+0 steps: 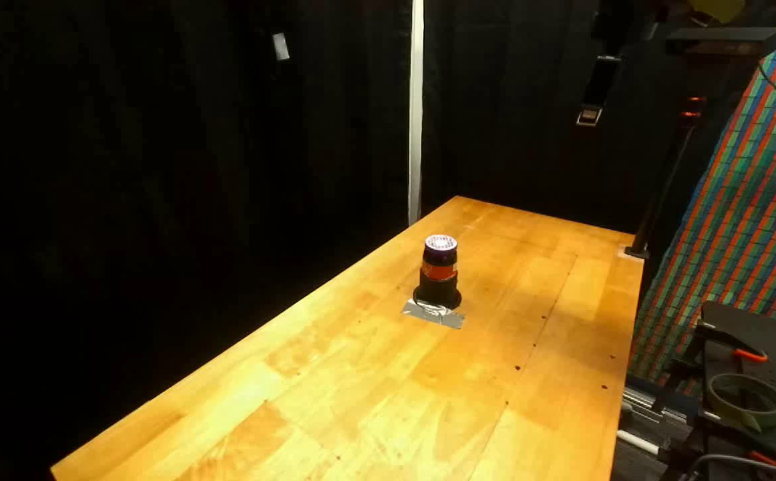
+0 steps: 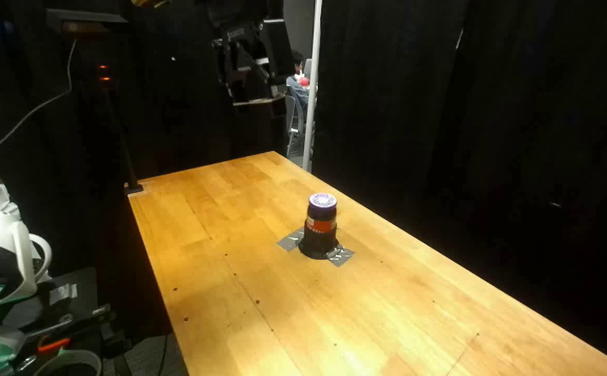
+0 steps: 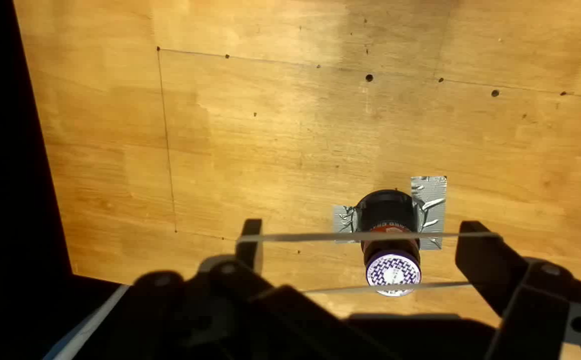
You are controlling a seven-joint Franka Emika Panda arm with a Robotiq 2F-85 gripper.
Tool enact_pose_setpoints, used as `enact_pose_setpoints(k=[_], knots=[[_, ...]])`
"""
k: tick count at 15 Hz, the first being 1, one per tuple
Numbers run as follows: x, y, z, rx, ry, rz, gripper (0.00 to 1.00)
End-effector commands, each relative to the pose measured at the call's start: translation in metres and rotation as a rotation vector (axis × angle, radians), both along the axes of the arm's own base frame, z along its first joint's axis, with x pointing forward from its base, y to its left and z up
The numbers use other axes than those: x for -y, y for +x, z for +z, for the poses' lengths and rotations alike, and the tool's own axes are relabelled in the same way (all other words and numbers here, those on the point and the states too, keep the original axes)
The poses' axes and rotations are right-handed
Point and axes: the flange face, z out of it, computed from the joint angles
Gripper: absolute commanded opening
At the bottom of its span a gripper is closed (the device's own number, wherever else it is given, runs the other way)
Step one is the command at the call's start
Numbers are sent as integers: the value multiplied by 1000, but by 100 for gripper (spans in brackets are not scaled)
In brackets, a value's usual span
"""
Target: Put the rubber band around the brown cup
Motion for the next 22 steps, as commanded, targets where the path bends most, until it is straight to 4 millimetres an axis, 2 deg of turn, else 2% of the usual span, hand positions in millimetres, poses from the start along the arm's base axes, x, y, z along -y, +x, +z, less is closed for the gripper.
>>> enact_pose_setpoints(k=[1, 6, 9, 11, 14, 16, 19, 22], knots=[[0, 1, 2, 4, 1, 0, 100], [-1, 1, 7, 14, 1, 0, 100], [-23, 55, -12, -46, 59, 20, 100], [-36, 82, -27, -95, 116, 33, 100], [-48, 132, -60, -141, 166, 5, 100], [-47, 169, -88, -117, 190, -13, 100], [-35, 220, -132, -92, 205, -29, 100], [-26, 247, -167, -114, 253, -48, 100]])
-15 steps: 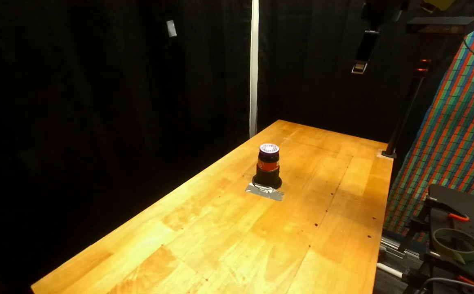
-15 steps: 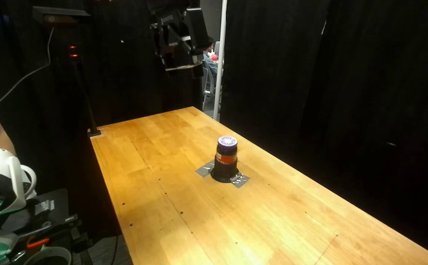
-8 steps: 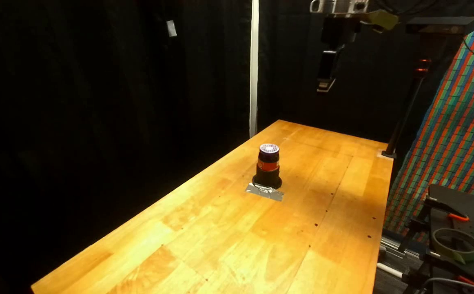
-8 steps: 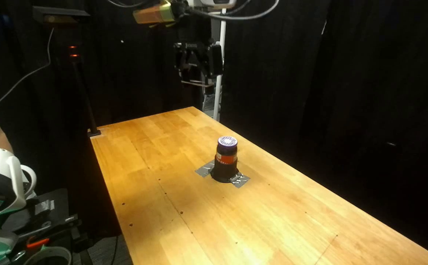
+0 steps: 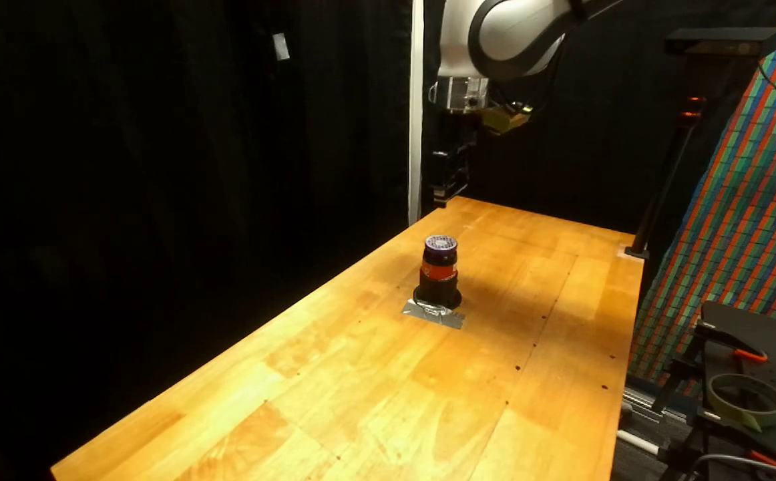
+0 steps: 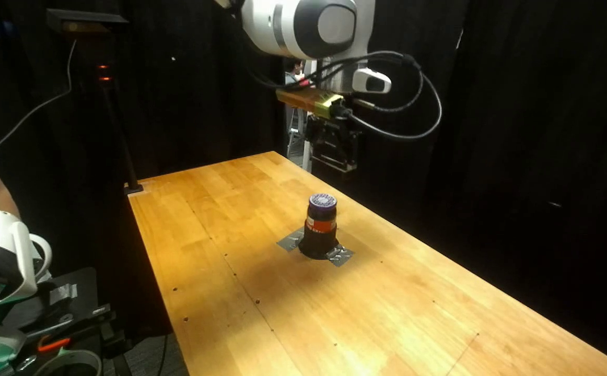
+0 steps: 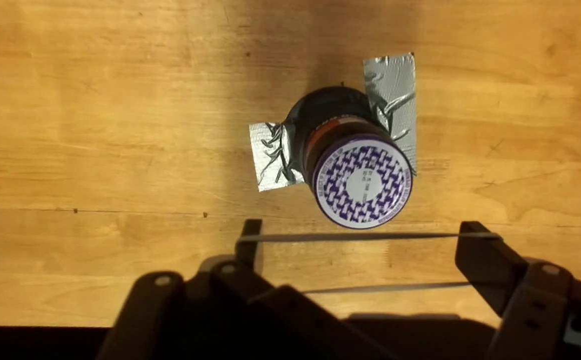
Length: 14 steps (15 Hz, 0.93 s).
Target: Put the rubber band around the brown cup
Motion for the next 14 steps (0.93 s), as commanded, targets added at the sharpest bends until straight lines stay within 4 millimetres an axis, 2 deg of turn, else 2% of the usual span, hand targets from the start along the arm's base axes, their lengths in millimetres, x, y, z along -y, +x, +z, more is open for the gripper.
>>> enact_pose_setpoints(k=[1, 7, 14], knots=[[6, 42, -29, -5, 65, -24, 100], [2, 55, -79, -87, 100, -57, 100], [-1, 54, -109, -121, 95, -64, 100]])
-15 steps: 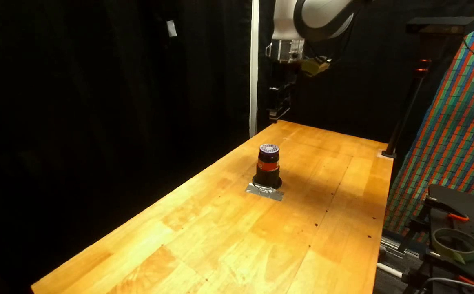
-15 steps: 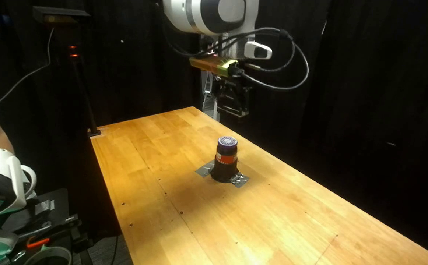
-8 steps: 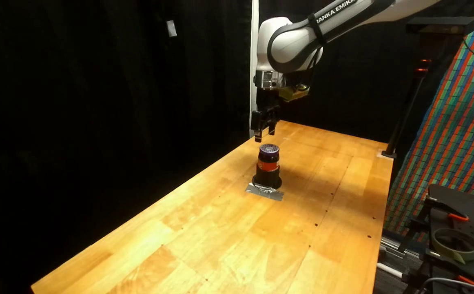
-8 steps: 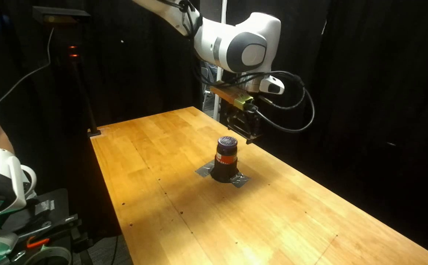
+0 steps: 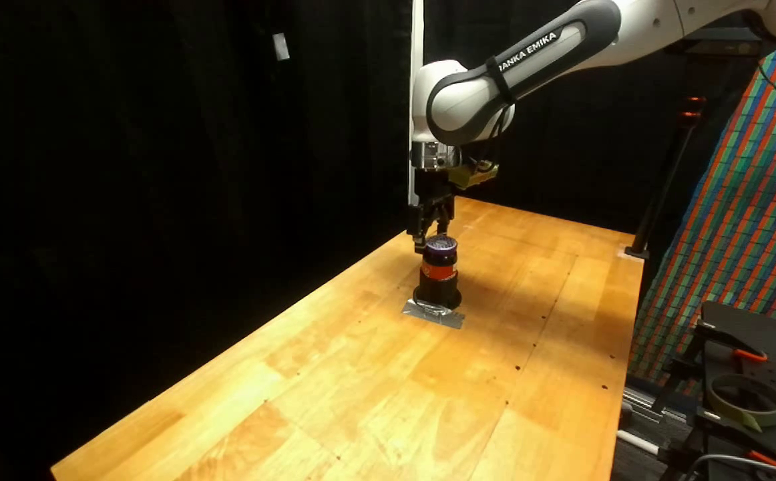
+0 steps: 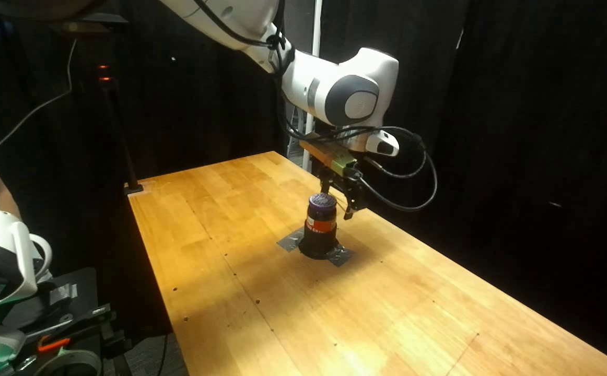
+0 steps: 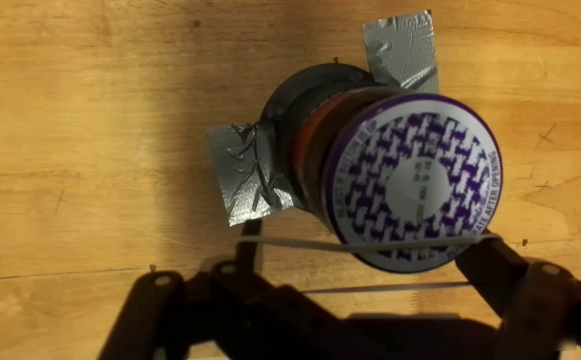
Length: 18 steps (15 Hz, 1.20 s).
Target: Put the rubber band around the brown cup
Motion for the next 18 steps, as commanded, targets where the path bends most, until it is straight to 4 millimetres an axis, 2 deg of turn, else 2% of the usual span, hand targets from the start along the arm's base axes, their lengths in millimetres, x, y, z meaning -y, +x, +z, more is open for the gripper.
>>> enact_pose_setpoints(k=[1, 4, 11, 16, 18], knots=[[-3, 5, -3, -16, 15, -9, 100], [-3, 0, -4, -44, 12, -4, 100], [-2, -28, 10, -155, -2, 8, 100], [0, -43, 3, -216, 9, 20, 100], [1, -48, -6, -220, 1, 10, 100]])
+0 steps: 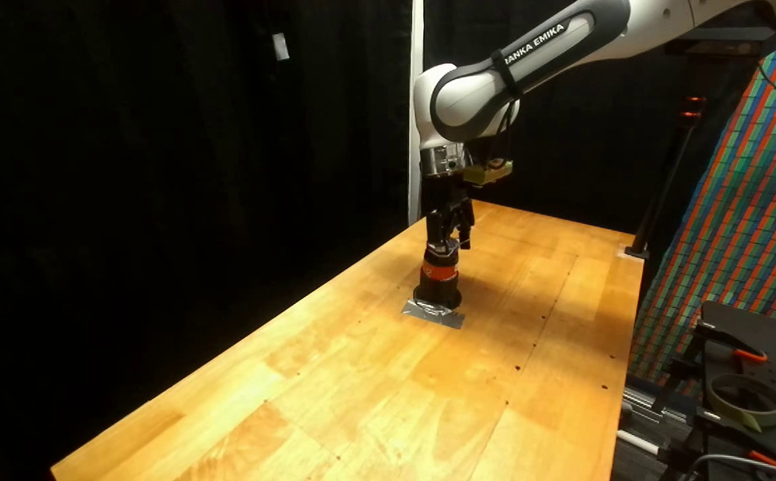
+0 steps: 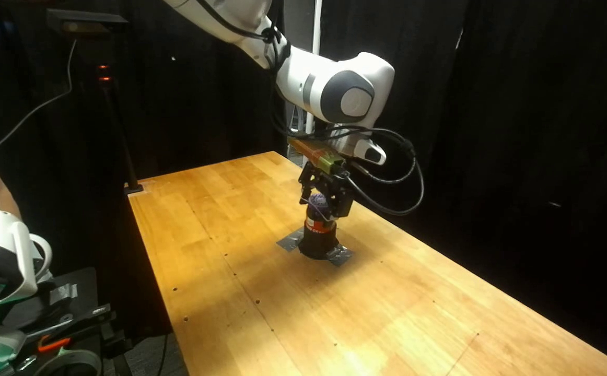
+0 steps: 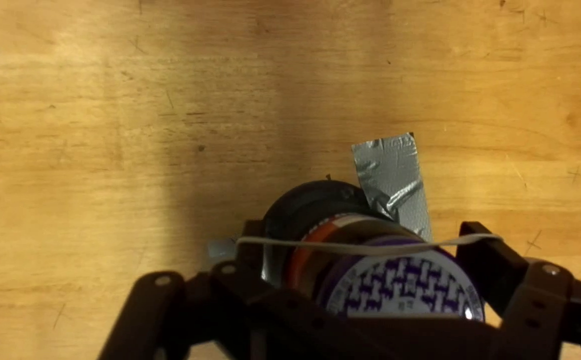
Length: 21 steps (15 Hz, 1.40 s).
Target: Put the rubber band around the brown cup
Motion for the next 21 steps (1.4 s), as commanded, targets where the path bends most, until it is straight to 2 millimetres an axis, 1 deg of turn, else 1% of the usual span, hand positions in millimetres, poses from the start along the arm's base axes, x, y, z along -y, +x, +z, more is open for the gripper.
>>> enact_pose_setpoints(k=[1, 2, 3, 4, 7, 8, 9, 10, 12, 13, 14, 18, 21], knots=[[4, -19, -4, -28, 10, -12, 100], [3, -22, -6, -16, 5, -16, 100], [4, -25, -7, 2, -1, -17, 75], [5, -27, -7, 25, -6, -14, 74], [8, -40, 1, 87, 1, -18, 51], [10, -45, 4, 112, 3, -18, 42], [10, -51, 7, 137, 0, -20, 35], [11, -56, 8, 161, -5, -29, 27], [14, -67, 11, 209, -8, -36, 13], [16, -73, 12, 233, -5, -38, 5], [17, -78, 12, 265, 0, -40, 0], [24, -96, 10, 407, 30, -65, 0], [29, -112, 11, 494, 56, -79, 0]])
